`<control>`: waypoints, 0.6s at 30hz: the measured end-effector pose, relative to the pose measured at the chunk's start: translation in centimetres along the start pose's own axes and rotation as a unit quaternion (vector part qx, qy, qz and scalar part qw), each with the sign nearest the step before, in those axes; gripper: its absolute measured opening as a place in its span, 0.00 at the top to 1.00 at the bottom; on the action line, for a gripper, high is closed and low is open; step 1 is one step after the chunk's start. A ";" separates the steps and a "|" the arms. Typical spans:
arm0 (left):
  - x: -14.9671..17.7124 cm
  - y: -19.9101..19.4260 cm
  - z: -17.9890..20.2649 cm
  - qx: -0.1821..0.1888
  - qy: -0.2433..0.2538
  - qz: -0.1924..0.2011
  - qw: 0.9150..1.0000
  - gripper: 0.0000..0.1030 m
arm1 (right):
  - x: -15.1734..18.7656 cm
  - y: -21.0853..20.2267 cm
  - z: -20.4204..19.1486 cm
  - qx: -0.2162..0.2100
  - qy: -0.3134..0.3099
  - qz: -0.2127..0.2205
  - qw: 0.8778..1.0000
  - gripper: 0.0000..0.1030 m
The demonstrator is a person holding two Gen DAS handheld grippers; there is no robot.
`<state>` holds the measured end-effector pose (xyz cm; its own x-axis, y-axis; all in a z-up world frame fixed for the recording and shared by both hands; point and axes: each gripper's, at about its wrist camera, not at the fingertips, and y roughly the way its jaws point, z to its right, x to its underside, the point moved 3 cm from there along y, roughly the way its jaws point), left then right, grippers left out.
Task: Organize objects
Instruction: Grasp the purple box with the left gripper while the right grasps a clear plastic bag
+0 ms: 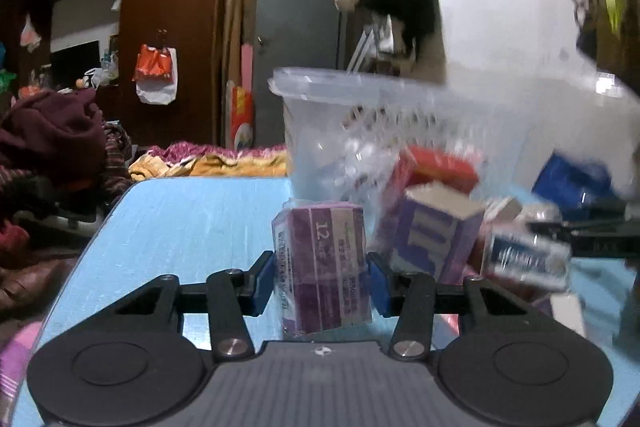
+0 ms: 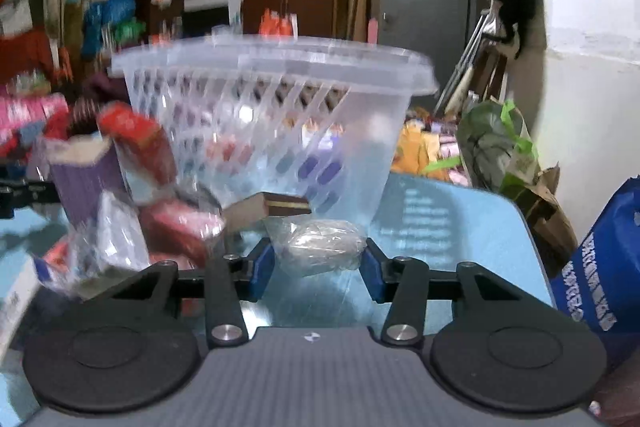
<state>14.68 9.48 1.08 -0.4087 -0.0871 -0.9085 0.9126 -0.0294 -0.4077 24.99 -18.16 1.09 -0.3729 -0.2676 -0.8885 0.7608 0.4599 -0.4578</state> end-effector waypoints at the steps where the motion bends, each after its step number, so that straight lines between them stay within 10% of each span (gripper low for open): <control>1: 0.0 -0.2 -0.2 0.006 -0.008 0.009 1.000 0.50 | -0.1 -0.3 0.2 -0.004 0.007 0.011 1.000 0.52; 18: 0.0 -1.1 0.3 0.013 0.012 0.054 0.998 0.49 | -0.4 -1.6 0.7 0.002 0.028 0.078 0.997 0.52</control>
<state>13.71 9.18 1.56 -0.3074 -0.0669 -0.9492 0.9513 -0.0466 -0.3048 24.31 -19.40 2.22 -0.2787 -0.1449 -0.9494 0.8141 0.4888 -0.3135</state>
